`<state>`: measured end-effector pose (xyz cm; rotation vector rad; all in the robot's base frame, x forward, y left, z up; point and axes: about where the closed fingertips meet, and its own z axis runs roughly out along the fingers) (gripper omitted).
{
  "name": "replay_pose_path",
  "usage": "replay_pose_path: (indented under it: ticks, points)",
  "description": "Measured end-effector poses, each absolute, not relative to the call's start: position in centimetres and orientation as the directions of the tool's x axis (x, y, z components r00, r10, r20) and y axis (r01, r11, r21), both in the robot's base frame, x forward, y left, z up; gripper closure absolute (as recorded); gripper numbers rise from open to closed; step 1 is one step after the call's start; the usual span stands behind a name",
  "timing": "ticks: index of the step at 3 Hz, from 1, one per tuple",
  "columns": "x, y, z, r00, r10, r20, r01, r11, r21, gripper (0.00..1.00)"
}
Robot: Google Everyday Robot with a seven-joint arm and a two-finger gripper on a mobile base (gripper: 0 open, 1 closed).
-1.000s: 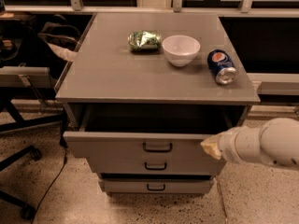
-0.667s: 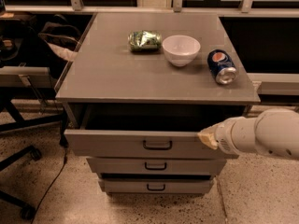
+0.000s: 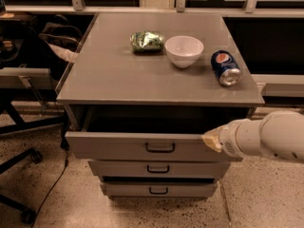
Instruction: Close top drawer
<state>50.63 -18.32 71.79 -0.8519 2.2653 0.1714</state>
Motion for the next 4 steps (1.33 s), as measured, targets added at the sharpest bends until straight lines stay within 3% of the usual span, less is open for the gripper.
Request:
replay_pose_path:
  ticks: [4]
  points:
    - [49.1,-18.6,68.3,-0.6,-0.527,-0.602,-0.603,0.792,-0.092,1.0]
